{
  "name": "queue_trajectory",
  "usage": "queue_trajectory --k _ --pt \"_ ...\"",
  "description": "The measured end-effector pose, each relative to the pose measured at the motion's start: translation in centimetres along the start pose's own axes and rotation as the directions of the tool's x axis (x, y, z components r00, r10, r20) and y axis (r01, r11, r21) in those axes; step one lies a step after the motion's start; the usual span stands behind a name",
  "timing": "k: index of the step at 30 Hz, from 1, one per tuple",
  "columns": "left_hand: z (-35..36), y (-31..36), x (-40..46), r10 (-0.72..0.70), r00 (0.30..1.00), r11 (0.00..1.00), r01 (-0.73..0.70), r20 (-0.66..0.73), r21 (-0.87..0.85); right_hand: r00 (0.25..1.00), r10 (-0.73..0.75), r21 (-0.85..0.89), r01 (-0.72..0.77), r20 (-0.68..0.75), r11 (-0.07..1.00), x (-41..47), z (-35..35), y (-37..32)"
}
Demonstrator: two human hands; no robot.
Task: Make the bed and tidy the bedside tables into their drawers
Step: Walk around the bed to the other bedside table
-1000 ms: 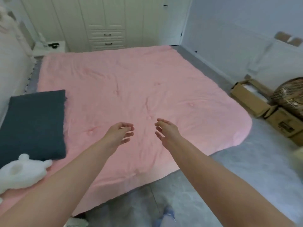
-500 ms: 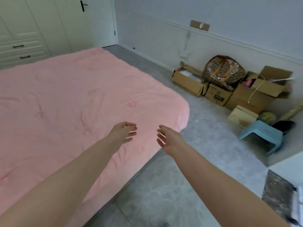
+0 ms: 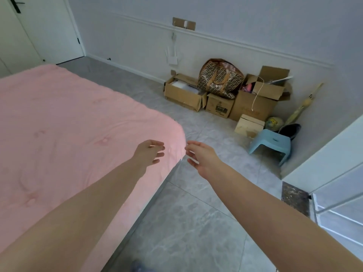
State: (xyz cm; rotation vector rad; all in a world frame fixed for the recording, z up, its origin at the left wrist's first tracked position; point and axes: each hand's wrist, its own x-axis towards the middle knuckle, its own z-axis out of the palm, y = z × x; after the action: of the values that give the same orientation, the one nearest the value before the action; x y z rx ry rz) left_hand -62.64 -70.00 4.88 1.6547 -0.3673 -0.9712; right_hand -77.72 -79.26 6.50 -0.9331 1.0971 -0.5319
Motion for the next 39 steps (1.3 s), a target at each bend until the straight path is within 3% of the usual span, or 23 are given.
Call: queue_trajectory --k 9,21,31,36,39 --pt "5.0 4.8 12.5 0.058 0.991 0.978 -0.08 0.117 0.194 0.995 -0.027 -0.009 0.026 -0.099 1.0 10.1 -0.1 -5.8" --pt "10.0 12.8 28.9 0.008 0.944 0.955 -0.106 0.331 0.279 0.943 -0.065 -0.003 0.068 -0.327 0.998 23.3 0.6 -14.9" --pt "19.4 16.0 38.8 -0.038 0.913 0.91 -0.136 0.407 0.391 0.946 -0.033 0.057 0.054 -0.323 0.997 33.8 -5.8 -20.6" --pt "25.6 18.6 44.6 0.13 0.965 0.913 -0.206 0.228 0.353 0.961 -0.015 0.058 0.032 -0.276 0.998 41.3 -10.6 -25.1" --pt "28.4 20.2 47.2 0.091 0.972 0.924 -0.164 0.215 0.347 0.966 -0.036 0.001 0.038 -0.255 0.999 45.6 -12.9 -28.5"
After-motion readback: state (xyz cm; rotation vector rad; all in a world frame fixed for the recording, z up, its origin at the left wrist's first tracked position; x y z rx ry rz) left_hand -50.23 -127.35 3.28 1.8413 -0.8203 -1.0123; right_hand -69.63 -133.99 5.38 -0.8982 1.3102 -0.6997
